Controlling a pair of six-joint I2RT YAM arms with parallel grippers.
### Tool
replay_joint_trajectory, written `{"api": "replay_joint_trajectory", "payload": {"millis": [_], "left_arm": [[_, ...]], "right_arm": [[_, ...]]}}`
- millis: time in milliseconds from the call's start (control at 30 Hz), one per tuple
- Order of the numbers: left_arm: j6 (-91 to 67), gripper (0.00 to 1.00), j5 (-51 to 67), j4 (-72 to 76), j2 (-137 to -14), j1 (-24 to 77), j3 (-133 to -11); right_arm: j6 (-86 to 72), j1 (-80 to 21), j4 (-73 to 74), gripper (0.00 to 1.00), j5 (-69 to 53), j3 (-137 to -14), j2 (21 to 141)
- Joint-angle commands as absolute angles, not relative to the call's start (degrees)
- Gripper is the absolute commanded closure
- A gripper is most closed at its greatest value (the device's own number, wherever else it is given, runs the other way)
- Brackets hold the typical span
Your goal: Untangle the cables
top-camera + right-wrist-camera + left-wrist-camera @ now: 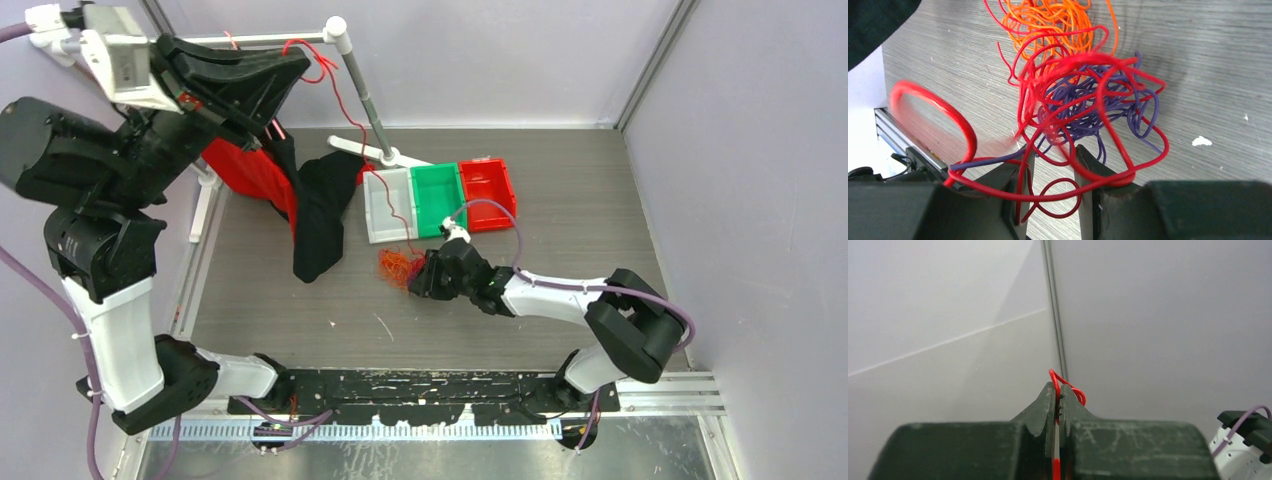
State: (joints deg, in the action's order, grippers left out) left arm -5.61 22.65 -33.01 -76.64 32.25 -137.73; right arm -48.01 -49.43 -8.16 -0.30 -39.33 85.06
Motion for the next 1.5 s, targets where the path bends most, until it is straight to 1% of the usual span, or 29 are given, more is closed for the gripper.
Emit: {"api": "replay_joint_trajectory", "payload": {"millis": [0, 67, 100, 133, 233, 300, 367, 467, 567, 800, 933, 1133, 1267, 1467], "left_arm": [[-5.4, 1.00, 19.4, -21.6, -74.6, 32.2, -136.4], [-5.2, 1.00, 18.2, -19.6, -74.1, 32.3, -134.9], [-4.8, 1.00, 17.4, -18.2, -73.8, 32.2, -134.0], [-4.4, 1.00, 16.5, -16.6, -73.5, 32.3, -133.2], [-3.1, 1.00, 15.1, -15.4, -74.1, 32.2, -133.7], [-3.1, 1.00, 15.9, -16.1, -74.6, 32.2, -134.0], [-3.5, 1.00, 17.3, -16.7, -74.7, 32.2, -133.4], [-4.7, 1.00, 19.3, -17.0, -74.5, 32.2, -132.1], [-5.3, 1.00, 20.9, -17.1, -74.6, 32.2, -131.7], [-5.0, 1.00, 21.7, -17.8, -75.0, 32.3, -132.6], [-5.0, 1.00, 21.8, -17.9, -74.6, 32.2, -132.2], [-5.7, 1.00, 22.8, -18.0, -74.2, 32.3, -130.9], [-6.2, 1.00, 24.0, -18.3, -74.3, 32.2, -130.7], [-6.2, 1.00, 25.0, -18.7, -74.0, 32.2, -130.4]], "right_arm": [[-48.3, -49.7, -4.5, 0.60, 1.0, -38.9, 79.8], [-47.2, -49.7, -2.0, 0.58, 1.0, -39.0, 76.0], [-46.3, -49.7, -0.3, 0.54, 0.7, -39.1, 73.9], [-45.1, -49.7, 1.2, 0.47, 0.5, -39.5, 71.6], [-41.8, -49.7, 4.5, 0.31, -0.6, -40.4, 65.0], [-39.5, -49.7, 6.3, 0.25, -1.0, -41.7, 61.4], [-36.7, -49.7, 7.8, 0.21, -1.1, -43.9, 59.2], [-32.6, -49.7, 7.7, 0.20, -1.8, -47.0, 58.5], [-29.6, -49.7, 4.4, 0.20, -4.2, -49.0, 59.8], [-28.2, -50.0, -12.4, 0.19, -14.7, -49.4, 64.0], [-28.3, -51.1, -17.6, 0.19, -17.3, -51.4, 66.8], [-27.6, -52.0, -19.2, 0.19, -14.4, -54.2, 70.2], [-26.8, -52.0, -16.0, 0.22, -10.2, -57.3, 72.8], [-26.4, -52.0, -11.1, 0.28, -4.9, -59.0, 73.5]]}}
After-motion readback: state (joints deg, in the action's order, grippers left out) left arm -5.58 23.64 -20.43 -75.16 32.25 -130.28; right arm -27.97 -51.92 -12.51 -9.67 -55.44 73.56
